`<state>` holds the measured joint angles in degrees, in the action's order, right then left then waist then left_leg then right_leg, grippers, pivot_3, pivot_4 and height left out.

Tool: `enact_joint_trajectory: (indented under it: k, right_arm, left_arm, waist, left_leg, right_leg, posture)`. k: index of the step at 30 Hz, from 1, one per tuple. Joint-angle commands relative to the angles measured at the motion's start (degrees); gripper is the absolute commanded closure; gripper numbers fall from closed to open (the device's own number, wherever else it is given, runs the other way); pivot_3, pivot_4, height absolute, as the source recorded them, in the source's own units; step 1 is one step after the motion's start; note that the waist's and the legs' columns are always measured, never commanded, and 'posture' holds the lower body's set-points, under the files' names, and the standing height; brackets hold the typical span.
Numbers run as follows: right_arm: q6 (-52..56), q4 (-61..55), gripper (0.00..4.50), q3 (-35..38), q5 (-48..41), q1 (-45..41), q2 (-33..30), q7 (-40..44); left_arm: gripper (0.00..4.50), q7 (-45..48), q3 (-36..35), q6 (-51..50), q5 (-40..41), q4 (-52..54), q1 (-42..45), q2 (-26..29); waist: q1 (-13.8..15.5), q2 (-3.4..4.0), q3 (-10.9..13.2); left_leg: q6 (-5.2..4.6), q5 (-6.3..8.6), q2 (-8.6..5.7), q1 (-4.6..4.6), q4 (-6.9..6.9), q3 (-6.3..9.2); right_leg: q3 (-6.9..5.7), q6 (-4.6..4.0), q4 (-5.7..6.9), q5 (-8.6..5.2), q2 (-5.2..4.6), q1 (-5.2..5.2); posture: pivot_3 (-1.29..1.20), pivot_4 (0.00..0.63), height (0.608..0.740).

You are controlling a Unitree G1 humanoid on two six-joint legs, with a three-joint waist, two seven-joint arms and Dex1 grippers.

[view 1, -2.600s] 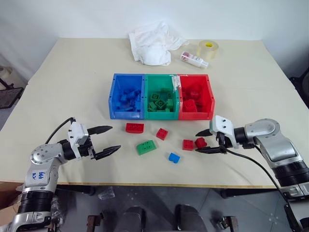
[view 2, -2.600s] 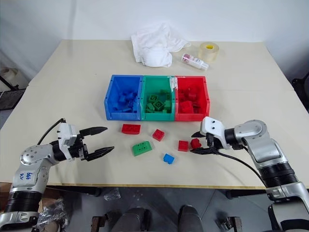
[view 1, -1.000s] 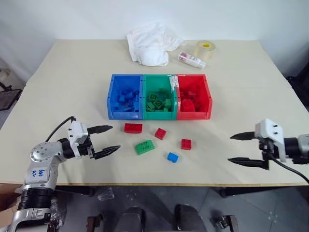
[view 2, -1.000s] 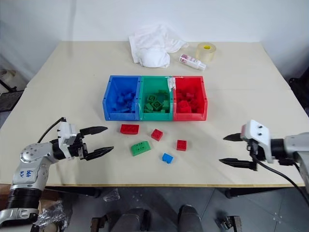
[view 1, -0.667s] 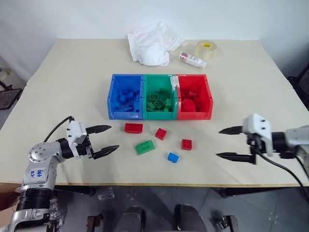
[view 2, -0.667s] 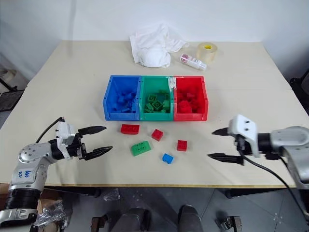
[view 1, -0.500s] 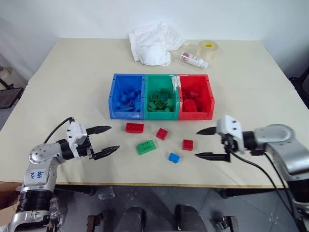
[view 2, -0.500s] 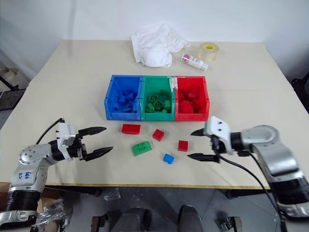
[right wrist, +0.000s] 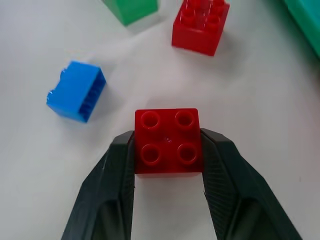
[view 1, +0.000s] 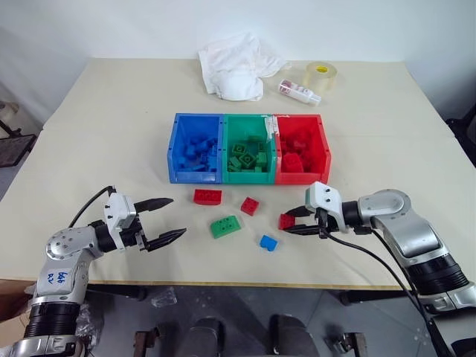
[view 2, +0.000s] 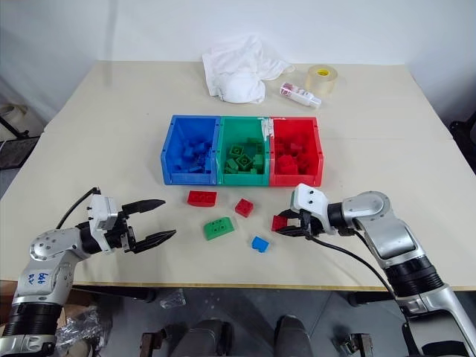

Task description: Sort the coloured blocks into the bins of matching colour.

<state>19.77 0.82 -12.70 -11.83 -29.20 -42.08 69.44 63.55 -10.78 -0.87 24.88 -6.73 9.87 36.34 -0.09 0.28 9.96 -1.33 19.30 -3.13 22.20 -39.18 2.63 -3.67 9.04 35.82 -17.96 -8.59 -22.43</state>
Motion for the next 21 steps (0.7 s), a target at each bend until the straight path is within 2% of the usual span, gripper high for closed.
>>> enact_joint_trajectory:
  k: [1, 4, 9, 14, 18, 21]
  right_arm:
    - [0.4, -2.2, 3.04, 4.4, -2.7, -4.0, 0.9, -1.4]
    - [1.7, 1.7, 3.04, 6.5, -2.5, -10.1, 2.3, -5.1]
    - [-3.3, 17.2, 3.04, 6.7, 2.4, -21.5, 4.5, -9.5]
    - [-11.9, 33.2, 1.41, 4.9, 8.4, -29.3, 6.7, -13.0]
    - [-14.9, 36.3, 0.06, 5.3, 9.2, -30.6, 7.1, -12.3]
    - [-15.3, 34.8, 0.02, 5.8, 8.6, -29.4, 6.4, -10.7]
  left_arm:
    - [0.0, 0.0, -1.0, 0.2, 1.3, 1.7, 0.0, 0.1]
    - [0.0, 0.1, -0.8, 0.4, 1.2, 1.2, 0.4, 0.0]
    - [0.0, 0.3, 0.0, 0.6, 0.9, 0.2, 1.7, -0.5]
    - [0.0, 0.2, 0.7, 0.8, 0.7, 0.1, 2.5, -1.2]
    - [0.0, 0.4, 0.6, 0.8, 0.6, 0.2, 2.4, -1.4]
    - [0.0, 0.5, 0.5, 0.8, 0.6, 0.3, 2.2, -1.3]
  waist:
    - [-0.1, 0.0, 0.0]
    - [-0.3, 0.0, 0.0]
    - [-0.3, 0.0, 0.0]
    - [-0.4, 0.0, 0.0]
    - [-1.1, 0.0, 0.0]
    - [-1.7, 0.01, 0.0]
  left_leg:
    - [0.0, 0.0, 0.0, 0.0, 0.0, -0.01]
    - [0.01, -0.01, 0.03, 0.0, 0.0, -0.04]
    - [0.02, -0.01, 0.02, -0.01, 0.05, -0.03]
    - [0.02, -0.01, -0.03, -0.01, 0.06, -0.01]
    - [0.02, -0.01, -0.03, 0.0, 0.12, 0.02]
    - [0.02, -0.01, -0.04, 0.0, 0.14, 0.02]
  right_leg:
    - [0.0, 0.0, 0.0, 0.0, 0.0, 0.0]
    - [0.01, 0.0, 0.01, 0.0, 0.02, -0.04]
    - [-0.01, 0.0, 0.01, 0.0, 0.01, -0.05]
    - [-0.02, 0.0, 0.03, 0.0, 0.0, -0.05]
    - [-0.04, 0.0, 0.03, 0.0, 0.0, -0.07]
    - [-0.05, 0.0, 0.03, 0.0, 0.0, -0.07]
  posture:
    - [0.0, 0.15, 0.74]
    - [0.0, 0.15, 0.74]
    - [0.0, 0.15, 0.74]
    - [0.0, 0.15, 0.74]
    - [0.0, 0.15, 0.74]
    - [0.0, 0.15, 0.74]
